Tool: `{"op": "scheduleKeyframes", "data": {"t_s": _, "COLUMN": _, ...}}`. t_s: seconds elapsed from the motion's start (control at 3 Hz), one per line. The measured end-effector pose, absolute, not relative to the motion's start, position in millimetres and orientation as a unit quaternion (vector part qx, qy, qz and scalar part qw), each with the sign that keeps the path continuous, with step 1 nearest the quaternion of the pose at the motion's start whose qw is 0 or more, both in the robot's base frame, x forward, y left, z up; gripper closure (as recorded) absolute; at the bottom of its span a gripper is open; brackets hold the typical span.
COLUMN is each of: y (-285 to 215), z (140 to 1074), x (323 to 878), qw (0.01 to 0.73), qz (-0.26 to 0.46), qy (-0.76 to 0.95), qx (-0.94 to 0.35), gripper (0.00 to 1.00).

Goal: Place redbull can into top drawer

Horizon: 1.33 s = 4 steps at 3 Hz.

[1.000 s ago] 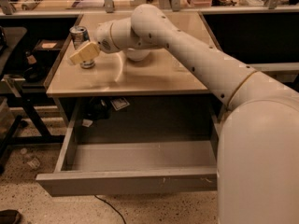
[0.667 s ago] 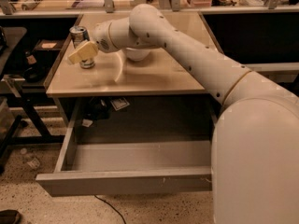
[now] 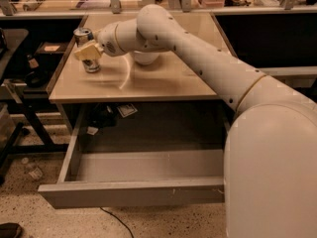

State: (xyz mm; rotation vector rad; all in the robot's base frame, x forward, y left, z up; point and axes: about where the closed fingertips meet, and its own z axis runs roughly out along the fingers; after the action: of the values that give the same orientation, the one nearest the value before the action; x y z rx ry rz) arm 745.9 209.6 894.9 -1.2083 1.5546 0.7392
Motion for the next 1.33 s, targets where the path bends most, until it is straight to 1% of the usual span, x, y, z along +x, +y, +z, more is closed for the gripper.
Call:
{"op": "scheduleKeyframes", "data": {"t_s": 0.67, "y": 210, "z": 895, "x": 746, "qw": 0.496, "qz": 0.305, "qy": 0.642, "qx": -0.499, "gripper": 0.87}}
{"op": "scheduleKeyframes", "data": {"t_s": 1.0, "y": 210, "z": 895, "x": 746, "qw": 0.496, "qz": 0.305, "qy": 0.642, "qx": -0.499, "gripper": 1.0}}
{"op": "scheduleKeyframes", "data": {"t_s": 1.33, "y": 200, "z": 904, "x": 731, "qw": 0.499, "qz": 0.293, "qy": 0.652, "qx": -0.49, "gripper": 1.0}}
